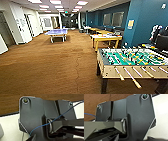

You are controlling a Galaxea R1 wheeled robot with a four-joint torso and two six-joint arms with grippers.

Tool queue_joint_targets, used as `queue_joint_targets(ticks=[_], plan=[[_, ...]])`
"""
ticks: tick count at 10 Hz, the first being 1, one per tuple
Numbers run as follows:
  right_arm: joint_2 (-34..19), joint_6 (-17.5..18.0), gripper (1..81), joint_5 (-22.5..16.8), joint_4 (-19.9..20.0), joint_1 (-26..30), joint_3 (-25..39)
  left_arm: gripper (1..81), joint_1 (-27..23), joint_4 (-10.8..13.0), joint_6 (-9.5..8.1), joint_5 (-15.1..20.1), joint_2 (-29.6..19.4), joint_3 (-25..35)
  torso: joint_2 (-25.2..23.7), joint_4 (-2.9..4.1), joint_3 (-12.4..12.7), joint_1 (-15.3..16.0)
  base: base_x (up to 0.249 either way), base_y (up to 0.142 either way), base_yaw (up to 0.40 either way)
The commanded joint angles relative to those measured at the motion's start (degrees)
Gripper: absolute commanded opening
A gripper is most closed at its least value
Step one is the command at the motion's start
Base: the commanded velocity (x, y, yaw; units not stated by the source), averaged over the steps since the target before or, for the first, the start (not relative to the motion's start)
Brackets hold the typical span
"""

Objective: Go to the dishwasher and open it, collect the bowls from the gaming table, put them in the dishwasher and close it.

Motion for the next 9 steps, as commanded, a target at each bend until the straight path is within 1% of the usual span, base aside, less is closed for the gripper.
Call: queue_joint_targets(ticks=[1, 9], plan=[[0.8, -0.2, 81.1, -2.4, -0.7, 2.7, 0.8, 81.1, -2.5, -0.2, -0.09, 2.6, -0.7, -0.4, 0.0, 0.0, 0.0, 0.0, 0.132, 0.073, 0.0], [0.7, -0.2, 81.1, -2.4, -0.7, 2.7, 0.9, 81.1, -2.5, -0.1, -0.09, 2.7, -0.5, -0.4, 0.0, 0.0, 0.0, 0.0, 0.136, 0.07, 0.0]])
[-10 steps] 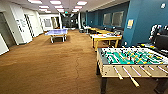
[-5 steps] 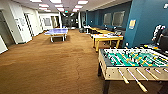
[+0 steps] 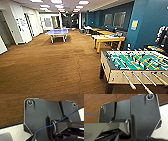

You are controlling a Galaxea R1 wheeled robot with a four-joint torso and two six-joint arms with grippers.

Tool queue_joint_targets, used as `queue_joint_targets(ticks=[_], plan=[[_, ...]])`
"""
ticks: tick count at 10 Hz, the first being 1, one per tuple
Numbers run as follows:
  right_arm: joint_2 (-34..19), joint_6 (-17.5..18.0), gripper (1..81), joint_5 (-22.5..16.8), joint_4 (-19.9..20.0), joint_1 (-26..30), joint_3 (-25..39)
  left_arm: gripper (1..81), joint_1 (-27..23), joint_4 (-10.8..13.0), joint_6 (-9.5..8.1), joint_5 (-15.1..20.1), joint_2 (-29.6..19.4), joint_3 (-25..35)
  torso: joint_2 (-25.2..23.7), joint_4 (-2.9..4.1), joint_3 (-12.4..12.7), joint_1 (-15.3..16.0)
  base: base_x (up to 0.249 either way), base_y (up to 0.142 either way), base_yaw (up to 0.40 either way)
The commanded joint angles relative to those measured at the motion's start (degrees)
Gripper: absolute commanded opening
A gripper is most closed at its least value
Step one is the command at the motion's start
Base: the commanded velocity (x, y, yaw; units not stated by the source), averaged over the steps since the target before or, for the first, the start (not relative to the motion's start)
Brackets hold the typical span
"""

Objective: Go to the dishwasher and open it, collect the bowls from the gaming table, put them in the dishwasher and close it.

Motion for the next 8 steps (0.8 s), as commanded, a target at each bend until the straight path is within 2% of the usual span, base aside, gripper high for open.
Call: queue_joint_targets(ticks=[1, 8], plan=[[0.2, -0.1, 81.1, -2.7, -0.5, 2.5, 0.1, 81.1, -2.2, -0.1, -0.11, 2.8, -0.2, 0.2, 0.0, 0.0, 0.0, 0.0, 0.152, 0.0, 0.0], [0.3, 0.0, 81.1, -2.8, -0.4, 2.5, 0.1, 81.1, -2.2, -0.1, -0.11, 2.8, -0.2, 0.2, 0.0, 0.0, 0.0, 0.0, 0.158, 0.0, 0.0]])
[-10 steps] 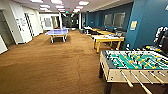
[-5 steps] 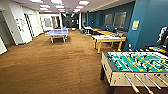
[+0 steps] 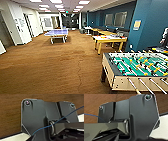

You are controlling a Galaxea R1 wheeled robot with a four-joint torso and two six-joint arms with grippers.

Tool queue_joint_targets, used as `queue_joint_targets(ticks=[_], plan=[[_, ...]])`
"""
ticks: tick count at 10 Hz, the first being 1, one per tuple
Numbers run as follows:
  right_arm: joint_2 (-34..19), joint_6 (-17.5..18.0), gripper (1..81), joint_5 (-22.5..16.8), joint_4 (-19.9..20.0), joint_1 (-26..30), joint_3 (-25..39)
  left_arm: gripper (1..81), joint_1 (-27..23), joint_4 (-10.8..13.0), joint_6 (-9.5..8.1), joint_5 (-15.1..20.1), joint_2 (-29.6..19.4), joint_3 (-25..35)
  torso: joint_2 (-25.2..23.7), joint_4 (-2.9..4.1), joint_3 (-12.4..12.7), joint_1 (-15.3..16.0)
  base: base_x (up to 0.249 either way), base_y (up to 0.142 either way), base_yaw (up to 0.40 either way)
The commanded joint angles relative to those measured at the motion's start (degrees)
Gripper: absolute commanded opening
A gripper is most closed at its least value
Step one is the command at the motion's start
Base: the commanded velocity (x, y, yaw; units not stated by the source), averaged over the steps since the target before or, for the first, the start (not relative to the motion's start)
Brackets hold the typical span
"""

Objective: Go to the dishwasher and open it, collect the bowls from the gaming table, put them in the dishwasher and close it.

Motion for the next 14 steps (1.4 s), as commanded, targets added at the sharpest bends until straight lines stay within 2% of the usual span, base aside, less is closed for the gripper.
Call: queue_joint_targets(ticks=[1, 14], plan=[[0.2, 0.0, 81.1, -2.7, -0.4, 2.4, 0.2, 81.1, -2.1, -0.1, -0.11, 2.8, -0.3, 0.0, 0.0, 0.0, 0.0, 0.0, 0.171, 0.0, 0.0], [0.5, 0.0, 81.1, -2.7, -0.5, 2.3, 0.3, 81.1, -1.6, -0.1, -0.11, 2.6, -0.4, 0.0, 0.0, 0.0, 0.0, 0.0, 0.182, 0.0, 0.0]])
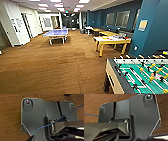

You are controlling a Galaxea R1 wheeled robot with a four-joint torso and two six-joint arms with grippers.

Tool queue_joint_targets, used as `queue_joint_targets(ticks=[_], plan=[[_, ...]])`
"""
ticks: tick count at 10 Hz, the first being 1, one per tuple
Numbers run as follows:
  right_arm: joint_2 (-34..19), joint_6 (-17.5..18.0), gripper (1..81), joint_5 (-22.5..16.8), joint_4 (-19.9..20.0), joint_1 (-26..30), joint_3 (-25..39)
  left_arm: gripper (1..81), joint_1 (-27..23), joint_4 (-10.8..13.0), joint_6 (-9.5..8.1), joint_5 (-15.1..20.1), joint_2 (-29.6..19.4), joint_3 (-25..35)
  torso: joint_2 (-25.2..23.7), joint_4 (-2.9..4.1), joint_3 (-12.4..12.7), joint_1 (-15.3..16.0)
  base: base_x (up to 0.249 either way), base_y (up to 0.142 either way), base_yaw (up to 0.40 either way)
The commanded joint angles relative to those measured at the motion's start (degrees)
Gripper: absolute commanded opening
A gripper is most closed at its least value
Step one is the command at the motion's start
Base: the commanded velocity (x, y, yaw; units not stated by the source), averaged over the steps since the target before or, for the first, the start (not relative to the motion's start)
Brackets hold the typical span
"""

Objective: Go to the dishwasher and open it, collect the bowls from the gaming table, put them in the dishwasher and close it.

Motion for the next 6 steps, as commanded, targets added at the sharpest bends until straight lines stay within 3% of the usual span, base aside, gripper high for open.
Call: queue_joint_targets(ticks=[1, 6], plan=[[0.4, -0.1, 81.1, -2.5, -0.5, 2.6, 0.3, 81.1, -2.3, -0.1, -0.09, 2.9, -0.5, 0.0, 0.0, 0.0, 0.0, 0.0, 0.191, 0.0, 0.0], [0.2, -0.1, 81.1, -2.5, -0.5, 2.6, 0.3, 81.1, -2.3, -0.1, 0.0, 3.1, -0.2, 0.0, 0.0, 0.0, 0.0, 0.0, 0.193, 0.0, 0.0]])
